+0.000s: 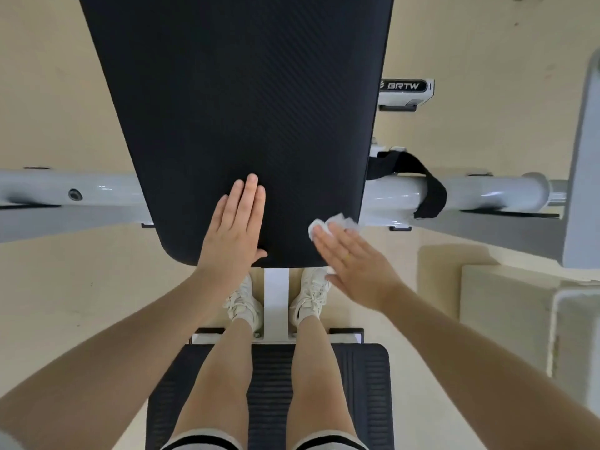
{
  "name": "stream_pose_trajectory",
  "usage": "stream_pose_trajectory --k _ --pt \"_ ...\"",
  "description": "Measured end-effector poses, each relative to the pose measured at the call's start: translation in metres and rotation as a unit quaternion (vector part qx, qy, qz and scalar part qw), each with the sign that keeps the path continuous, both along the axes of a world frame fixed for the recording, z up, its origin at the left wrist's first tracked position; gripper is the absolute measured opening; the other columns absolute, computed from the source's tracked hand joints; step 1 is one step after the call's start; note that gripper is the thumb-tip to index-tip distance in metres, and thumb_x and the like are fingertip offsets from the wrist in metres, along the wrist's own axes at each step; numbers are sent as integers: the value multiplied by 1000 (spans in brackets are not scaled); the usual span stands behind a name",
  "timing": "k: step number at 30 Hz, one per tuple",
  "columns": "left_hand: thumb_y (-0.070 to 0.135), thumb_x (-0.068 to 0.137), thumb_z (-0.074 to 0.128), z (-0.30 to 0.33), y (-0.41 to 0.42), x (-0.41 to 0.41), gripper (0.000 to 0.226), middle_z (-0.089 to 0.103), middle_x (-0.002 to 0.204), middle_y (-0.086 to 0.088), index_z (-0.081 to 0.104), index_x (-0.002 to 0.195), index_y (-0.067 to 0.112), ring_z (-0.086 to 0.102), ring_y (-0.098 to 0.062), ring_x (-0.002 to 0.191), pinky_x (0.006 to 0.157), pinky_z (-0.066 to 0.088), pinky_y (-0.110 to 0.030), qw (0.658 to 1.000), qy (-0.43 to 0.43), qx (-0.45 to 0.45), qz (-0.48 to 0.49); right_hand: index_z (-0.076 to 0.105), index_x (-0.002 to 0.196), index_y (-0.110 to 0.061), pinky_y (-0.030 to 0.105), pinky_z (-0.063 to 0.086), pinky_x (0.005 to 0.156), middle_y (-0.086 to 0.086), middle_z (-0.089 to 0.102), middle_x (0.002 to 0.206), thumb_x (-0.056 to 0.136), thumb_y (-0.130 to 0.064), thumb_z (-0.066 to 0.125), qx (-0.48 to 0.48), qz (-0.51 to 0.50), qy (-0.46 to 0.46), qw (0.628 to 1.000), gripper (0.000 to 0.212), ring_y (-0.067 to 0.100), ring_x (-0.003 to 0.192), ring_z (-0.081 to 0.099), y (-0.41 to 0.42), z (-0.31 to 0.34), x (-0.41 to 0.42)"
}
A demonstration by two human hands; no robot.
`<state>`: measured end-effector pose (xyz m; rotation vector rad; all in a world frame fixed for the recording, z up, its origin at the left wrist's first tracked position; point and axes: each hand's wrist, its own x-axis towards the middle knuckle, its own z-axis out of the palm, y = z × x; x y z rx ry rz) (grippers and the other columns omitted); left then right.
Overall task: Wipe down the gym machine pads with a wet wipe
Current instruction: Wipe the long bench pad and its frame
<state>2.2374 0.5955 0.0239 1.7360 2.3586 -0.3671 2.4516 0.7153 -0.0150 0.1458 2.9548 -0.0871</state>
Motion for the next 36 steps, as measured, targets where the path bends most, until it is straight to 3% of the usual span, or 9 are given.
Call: stream_pose_trajectory --k 5,8,12,18,21,25,28,32,36 --pt "43 51 86 -1 -2 -3 125 12 149 -18 14 143 0 25 -36 137 110 19 -43 1000 -5 6 -4 2 147 -4 39 7 116 5 11 154 89 -35 50 5 113 -42 993 81 23 142 15 -32 -22 18" --pt "43 52 85 1 -1 -3 125 10 150 -18 12 144 0 19 -34 139 111 17 -42 1000 -11 3 1 10 147 -4 39 9 116 8 21 154 89 -24 51 7 41 -1 999 74 25 141 16 -12 -11 -4" --pt "38 56 84 6 -2 -6 117 18 151 -19 16 144 0 19 -33 139 110 17 -43 998 -60 20 3 20 145 -4 38 16 113 11 30 151 94 -33 33 26 -86 62 994 60 27 138 22 34 26 -62" --pt "24 76 67 26 -13 -25 89 15 155 -16 15 146 3 7 -24 142 112 10 -38 979 -182 69 63 17 146 -3 38 12 115 14 19 155 96 -33 36 -39 -248 90 964 61 30 143 15 27 50 -115" --pt "17 81 60 27 -33 -40 85 0 157 -13 8 147 4 -10 -17 139 113 2 -34 960 -216 78 157 11 147 -2 37 12 114 14 15 155 95 -36 31 -49 -252 59 965 65 31 143 15 -14 44 -132" --pt "9 81 53 21 -60 -59 80 -1 156 -16 9 146 1 -4 -26 143 114 2 -35 929 -238 126 255 10 147 -2 37 12 114 13 14 156 94 -38 26 -51 -212 36 975 66 29 143 16 -71 35 -164" --pt "4 79 42 23 -69 -67 78 -2 156 -12 4 147 4 -5 -22 144 115 0 -29 875 -311 158 336 9 147 -4 37 9 116 9 11 157 94 -38 22 -58 -132 6 990 64 24 144 12 -109 27 -180" --pt "-5 80 39 23 -70 -78 77 12 157 -4 7 149 13 12 -16 144 119 9 -33 724 -503 190 433 23 145 -5 35 10 117 7 24 154 92 -38 26 -33 -79 -27 996 63 23 141 25 -112 29 -186" --pt "-7 83 32 30 -76 -86 73 28 148 15 18 148 23 30 0 133 110 29 -20 601 -613 191 477 17 145 -1 35 9 115 15 23 153 92 -36 31 24 -176 11 984 65 30 140 23 -58 43 -185"
